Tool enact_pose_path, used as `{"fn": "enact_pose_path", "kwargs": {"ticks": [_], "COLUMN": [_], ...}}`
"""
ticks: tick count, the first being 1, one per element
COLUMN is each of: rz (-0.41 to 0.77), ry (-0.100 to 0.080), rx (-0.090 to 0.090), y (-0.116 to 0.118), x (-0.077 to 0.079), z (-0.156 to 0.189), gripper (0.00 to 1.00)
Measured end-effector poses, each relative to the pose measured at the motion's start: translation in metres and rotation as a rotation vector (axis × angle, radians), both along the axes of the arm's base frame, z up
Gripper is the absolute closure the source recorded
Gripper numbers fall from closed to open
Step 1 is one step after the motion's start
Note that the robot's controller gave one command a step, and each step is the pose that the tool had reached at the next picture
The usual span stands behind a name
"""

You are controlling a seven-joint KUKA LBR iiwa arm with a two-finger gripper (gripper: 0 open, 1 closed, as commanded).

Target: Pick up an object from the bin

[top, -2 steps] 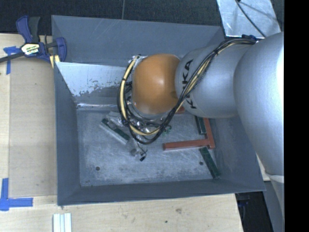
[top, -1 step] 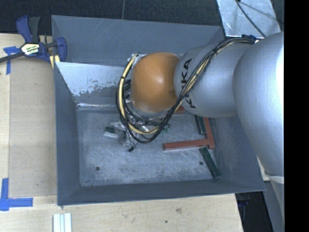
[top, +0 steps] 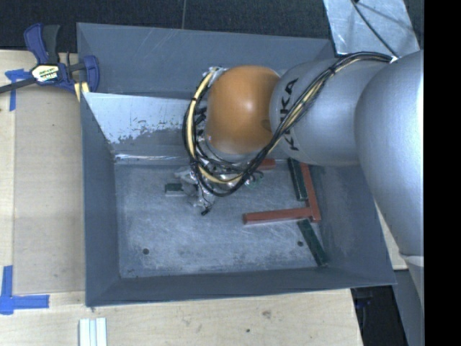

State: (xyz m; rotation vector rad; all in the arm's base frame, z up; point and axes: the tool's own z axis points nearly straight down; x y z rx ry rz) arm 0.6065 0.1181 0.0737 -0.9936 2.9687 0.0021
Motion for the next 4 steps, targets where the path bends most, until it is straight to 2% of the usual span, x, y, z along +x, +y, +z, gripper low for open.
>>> {"fn": "enact_pose_path", "kwargs": {"ticks": [1, 2, 3, 4], "rz": [-0.002, -0.004, 0.067, 0.064], "ry": [0.006, -0.005, 0.003, 0.005], "rx": [-0.003, 0.003, -0.003, -0.003], "y": [-0.002, 0.001, -0.011, -0.011], "x": [-0.002, 0.001, 0.003, 0.003], "z": [-0.003, 0.001, 0.014, 0.013], "gripper": [0.00, 1.00, 1.00, 0.00]}}
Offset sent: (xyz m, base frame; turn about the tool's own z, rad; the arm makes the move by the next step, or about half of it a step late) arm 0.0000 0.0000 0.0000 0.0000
